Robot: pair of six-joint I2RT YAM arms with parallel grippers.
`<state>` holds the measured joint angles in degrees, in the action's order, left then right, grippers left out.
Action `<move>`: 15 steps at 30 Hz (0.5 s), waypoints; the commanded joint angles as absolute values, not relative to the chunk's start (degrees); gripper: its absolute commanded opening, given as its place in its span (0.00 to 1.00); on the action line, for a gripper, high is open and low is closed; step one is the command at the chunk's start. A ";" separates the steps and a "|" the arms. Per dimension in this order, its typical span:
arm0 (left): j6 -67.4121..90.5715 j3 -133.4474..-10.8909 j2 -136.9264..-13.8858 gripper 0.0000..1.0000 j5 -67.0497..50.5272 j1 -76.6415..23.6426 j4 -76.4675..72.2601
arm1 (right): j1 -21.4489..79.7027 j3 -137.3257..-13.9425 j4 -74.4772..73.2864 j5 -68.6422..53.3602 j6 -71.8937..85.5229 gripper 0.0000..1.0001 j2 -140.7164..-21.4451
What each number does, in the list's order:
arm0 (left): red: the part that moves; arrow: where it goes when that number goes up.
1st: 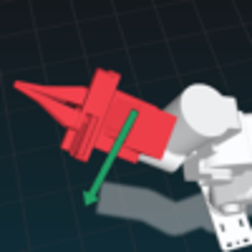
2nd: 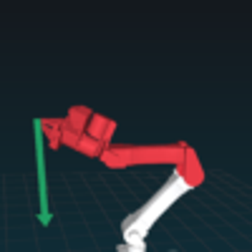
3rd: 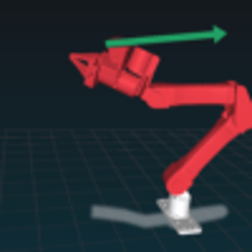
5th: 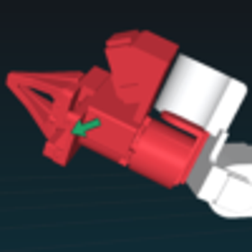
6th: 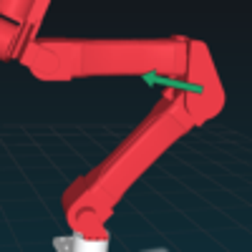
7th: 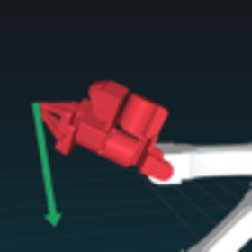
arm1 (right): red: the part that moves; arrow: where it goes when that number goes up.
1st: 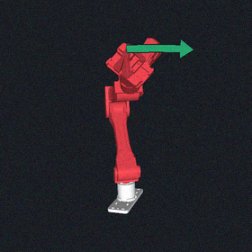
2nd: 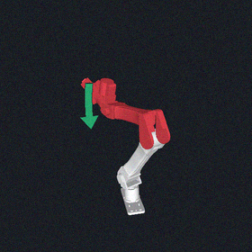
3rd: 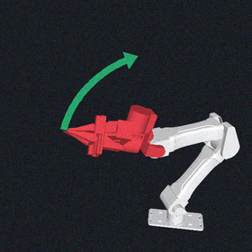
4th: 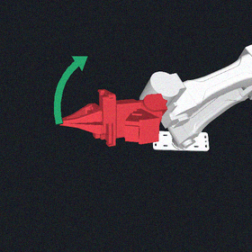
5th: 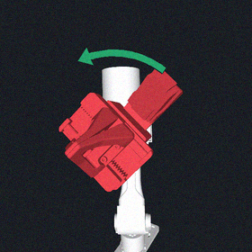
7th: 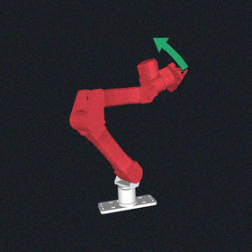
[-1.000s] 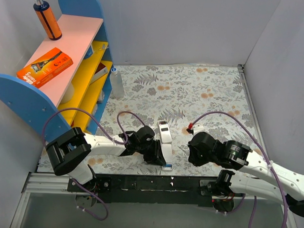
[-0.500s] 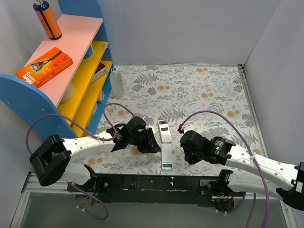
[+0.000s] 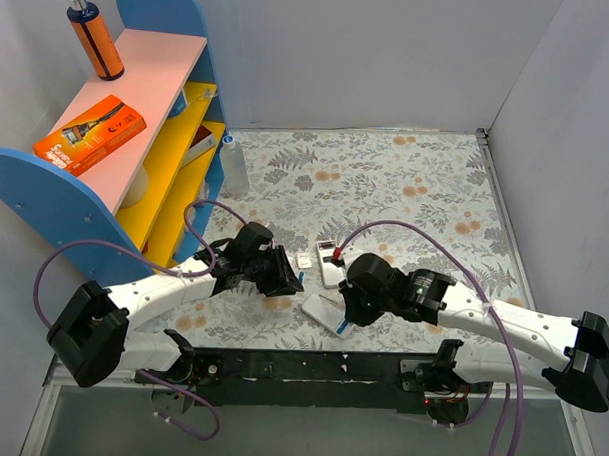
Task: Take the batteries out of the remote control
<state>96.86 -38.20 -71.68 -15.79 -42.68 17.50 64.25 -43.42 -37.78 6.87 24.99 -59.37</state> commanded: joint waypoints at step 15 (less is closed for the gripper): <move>90.27 -40.07 -75.76 0.29 -19.68 -42.36 18.20 | 64.16 -52.13 -53.25 4.58 27.06 0.01 -55.38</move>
<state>93.38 -37.91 -74.19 -18.55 -42.59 17.82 64.20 -52.84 -44.75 5.87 23.81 -60.47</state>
